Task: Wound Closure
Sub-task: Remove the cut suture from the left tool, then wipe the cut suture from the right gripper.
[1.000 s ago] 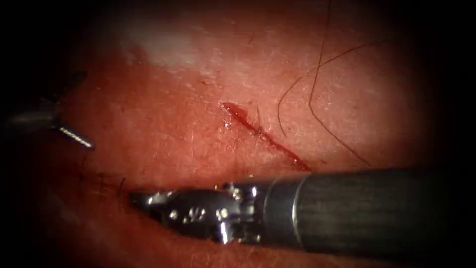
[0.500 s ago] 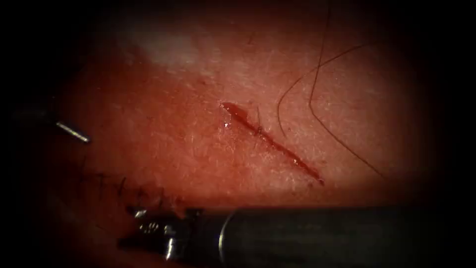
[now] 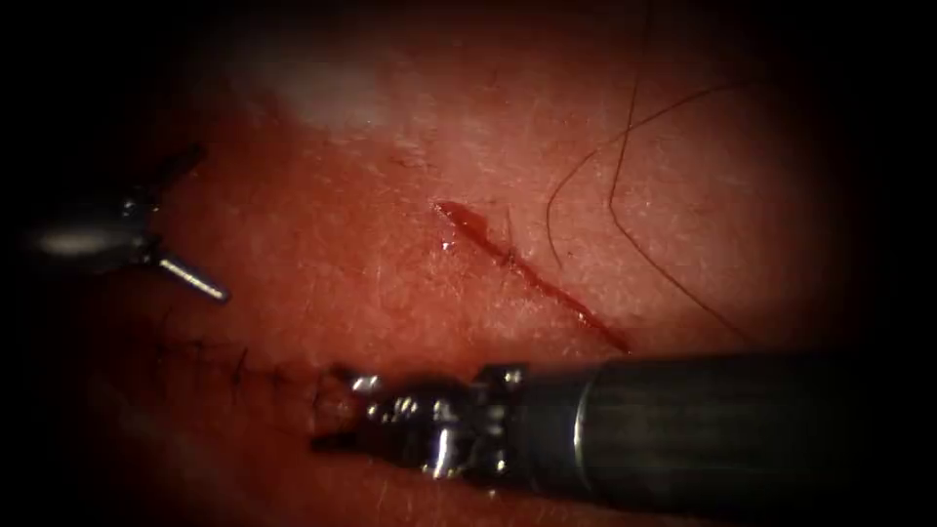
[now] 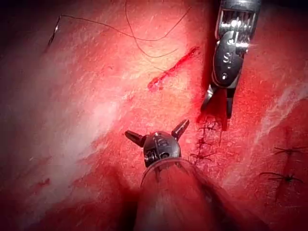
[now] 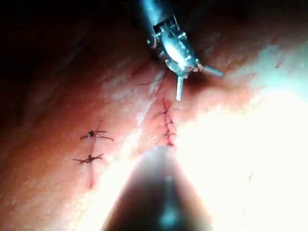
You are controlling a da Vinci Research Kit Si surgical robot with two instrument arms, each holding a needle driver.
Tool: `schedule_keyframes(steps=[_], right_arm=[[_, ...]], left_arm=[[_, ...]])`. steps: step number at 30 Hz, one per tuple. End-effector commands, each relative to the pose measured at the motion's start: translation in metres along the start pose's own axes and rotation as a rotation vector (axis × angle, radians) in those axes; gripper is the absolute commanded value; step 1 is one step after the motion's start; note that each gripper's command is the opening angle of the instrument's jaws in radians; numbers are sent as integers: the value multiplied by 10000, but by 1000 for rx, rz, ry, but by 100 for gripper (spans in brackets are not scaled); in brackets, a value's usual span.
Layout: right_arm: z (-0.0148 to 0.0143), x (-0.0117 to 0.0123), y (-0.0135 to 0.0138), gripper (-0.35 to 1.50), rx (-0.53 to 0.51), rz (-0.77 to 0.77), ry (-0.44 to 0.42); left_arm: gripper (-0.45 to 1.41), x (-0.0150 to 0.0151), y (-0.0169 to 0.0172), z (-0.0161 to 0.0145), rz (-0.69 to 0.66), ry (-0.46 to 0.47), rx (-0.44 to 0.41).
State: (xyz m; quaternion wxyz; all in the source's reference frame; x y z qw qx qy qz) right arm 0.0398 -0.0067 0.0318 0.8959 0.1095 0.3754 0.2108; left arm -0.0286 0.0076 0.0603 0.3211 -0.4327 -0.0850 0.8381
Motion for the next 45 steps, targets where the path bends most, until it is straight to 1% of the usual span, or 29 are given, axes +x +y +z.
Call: schedule_keyframes(steps=[1,2,3,6,8,14,19,20,21,24,26,29,33,36,40,45], right_arm=[[-10,-6,4,148,12,14,37],[-17,-6,7,148,30,21,66],[-34,-6,16,148,33,29,127],[-47,-4,26,148,27,27,183],[-46,-5,27,148,19,24,187],[-10,-6,7,148,37,6,199],[42,-15,-10,148,46,-30,214],[62,-19,-13,148,40,-39,215],[70,-21,-13,148,43,-43,217],[85,-28,-11,148,32,-77,214],[87,-36,-8,148,9,-92,183],[80,-48,-1,148,-32,-120,129],[56,-63,14,146,-111,-138,75],[37,-67,23,146,-171,-139,43],[13,-68,28,146,-190,-132,27],[-16,-62,22,146,-185,-127,23]], left_arm=[[111,-5,5,10,6,2,-7],[111,-3,7,14,11,9,-11],[111,1,11,21,17,27,-15],[111,2,18,27,22,42,-29],[111,1,21,28,26,44,-35],[111,2,15,21,30,50,-49],[111,10,5,7,19,75,-9],[110,15,2,0,19,92,3],[110,17,1,-2,22,96,6],[110,21,0,-7,22,106,12],[110,21,1,-8,21,108,14],[110,20,2,-7,22,108,16],[110,19,2,-7,23,109,16],[110,19,2,-7,23,109,16],[110,19,2,-7,23,109,15],[110,21,3,-7,20,108,16]])
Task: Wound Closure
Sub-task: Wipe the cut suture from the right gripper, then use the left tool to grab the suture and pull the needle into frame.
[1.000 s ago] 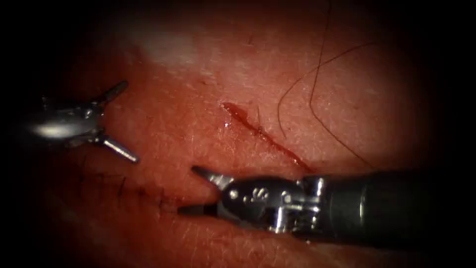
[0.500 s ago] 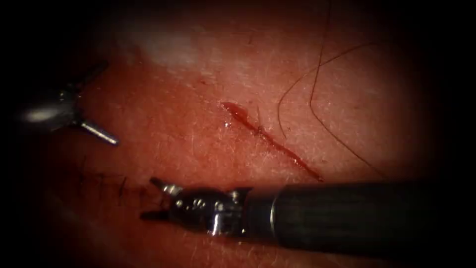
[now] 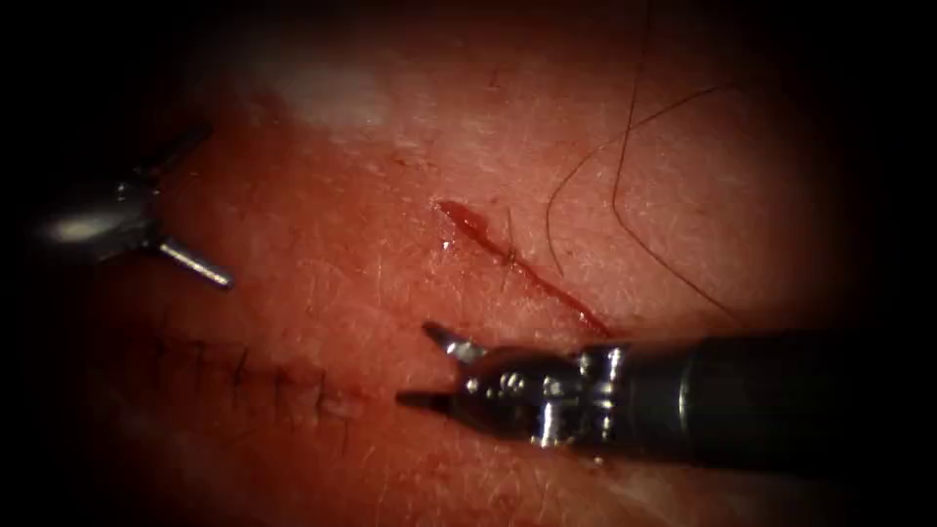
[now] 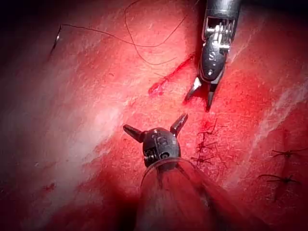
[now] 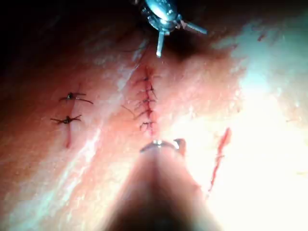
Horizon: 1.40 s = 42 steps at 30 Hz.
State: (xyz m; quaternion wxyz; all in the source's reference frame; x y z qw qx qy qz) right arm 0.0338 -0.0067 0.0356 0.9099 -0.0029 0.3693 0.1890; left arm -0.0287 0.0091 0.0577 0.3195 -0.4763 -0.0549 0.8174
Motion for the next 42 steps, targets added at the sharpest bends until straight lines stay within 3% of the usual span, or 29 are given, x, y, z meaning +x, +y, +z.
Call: schedule_keyframes(steps=[1,5,9,14,20,30,35,42], right_arm=[[-10,4,-10,146,12,-1,5],[-43,14,-13,146,25,13,36],[-86,29,-12,148,56,40,121],[-147,53,-1,148,57,90,226],[-194,65,7,148,41,126,287],[-226,58,0,148,15,135,298],[-227,55,1,148,12,136,296],[-224,51,3,148,9,133,297]], left_arm=[[110,-6,4,6,-3,-2,-1],[110,-2,6,11,-1,-4,6],[108,7,11,24,-3,0,-5],[106,22,17,63,-14,12,-20],[106,40,22,118,63,2,-16],[96,63,56,203,302,-49,-28],[89,55,75,241,396,-51,-73],[64,38,92,269,465,-82,-127]])
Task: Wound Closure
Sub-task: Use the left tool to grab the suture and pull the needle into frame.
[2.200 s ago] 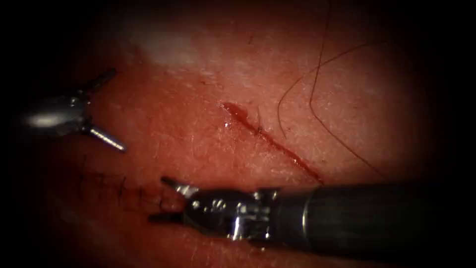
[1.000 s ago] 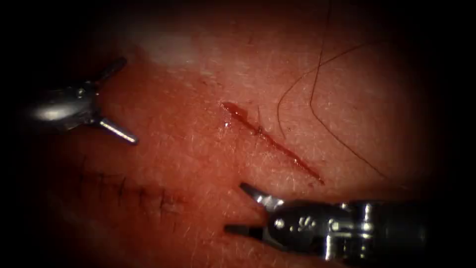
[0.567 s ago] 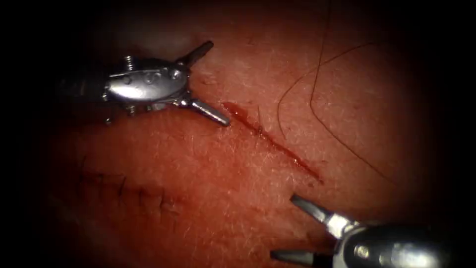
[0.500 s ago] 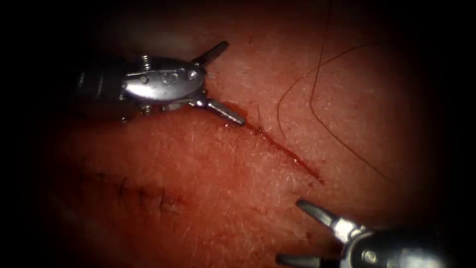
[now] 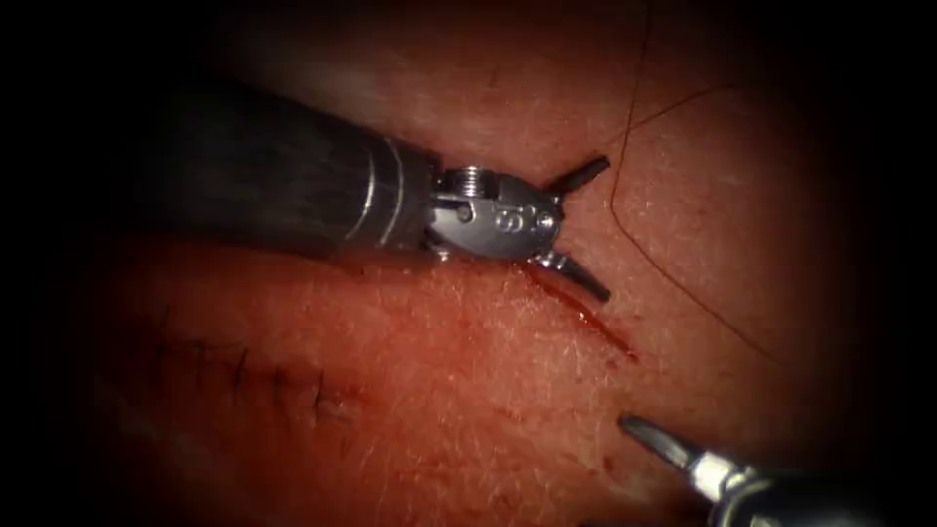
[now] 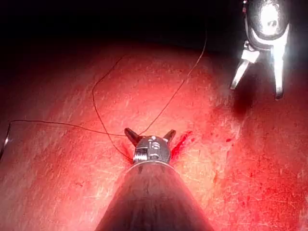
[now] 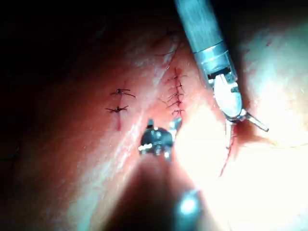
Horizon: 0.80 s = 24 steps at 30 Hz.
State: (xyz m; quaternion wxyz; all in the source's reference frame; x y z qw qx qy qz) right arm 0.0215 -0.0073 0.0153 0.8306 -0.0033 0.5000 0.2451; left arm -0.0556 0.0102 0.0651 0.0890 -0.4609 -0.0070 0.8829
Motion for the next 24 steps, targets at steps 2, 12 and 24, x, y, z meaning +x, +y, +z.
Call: schedule_keyframes(steps=[2,12,24], right_arm=[[7,-8,-6,148,1,0,-1],[10,-12,-5,148,-3,-2,-1],[9,-10,-6,148,6,-2,2]], left_arm=[[56,-5,5,13,6,1,-12],[-20,-5,-3,26,22,29,-25],[-45,-12,26,-13,69,63,-68]])
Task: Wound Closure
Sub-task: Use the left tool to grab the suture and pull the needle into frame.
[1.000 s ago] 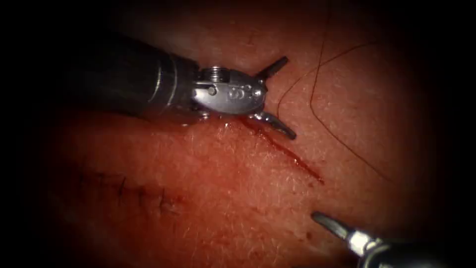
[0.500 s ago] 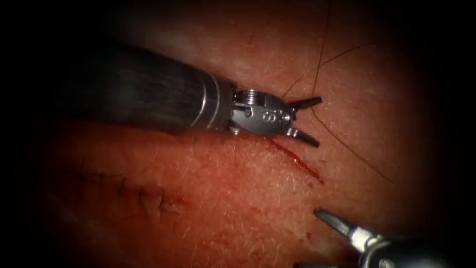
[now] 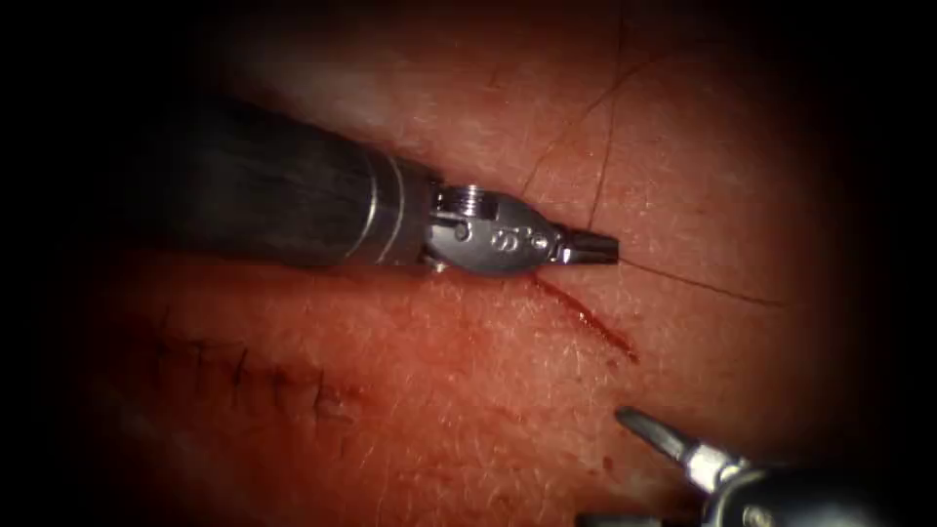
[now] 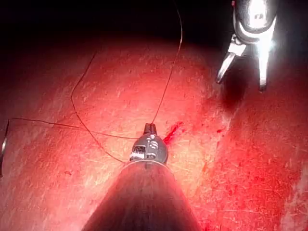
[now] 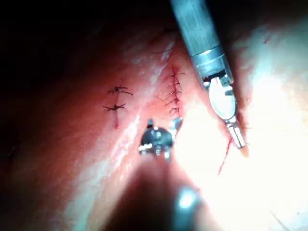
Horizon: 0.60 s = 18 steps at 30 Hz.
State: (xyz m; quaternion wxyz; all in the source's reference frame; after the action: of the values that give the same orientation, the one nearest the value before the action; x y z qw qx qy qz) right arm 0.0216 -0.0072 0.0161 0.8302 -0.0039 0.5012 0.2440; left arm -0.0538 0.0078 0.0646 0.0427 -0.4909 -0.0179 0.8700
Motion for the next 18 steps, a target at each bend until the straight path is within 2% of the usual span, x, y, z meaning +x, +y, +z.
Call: schedule_keyframes(steps=[1,6,10,18], right_arm=[[4,-3,-8,148,11,1,2],[5,-4,-12,148,25,0,13],[8,-13,-18,146,60,-15,-15],[14,-35,-20,146,83,-45,-50]], left_arm=[[-45,-2,10,2,1,3,-5],[-45,7,49,-39,-35,12,-27],[-45,21,62,-62,-69,23,-43],[-45,75,91,-105,-126,80,-54]])
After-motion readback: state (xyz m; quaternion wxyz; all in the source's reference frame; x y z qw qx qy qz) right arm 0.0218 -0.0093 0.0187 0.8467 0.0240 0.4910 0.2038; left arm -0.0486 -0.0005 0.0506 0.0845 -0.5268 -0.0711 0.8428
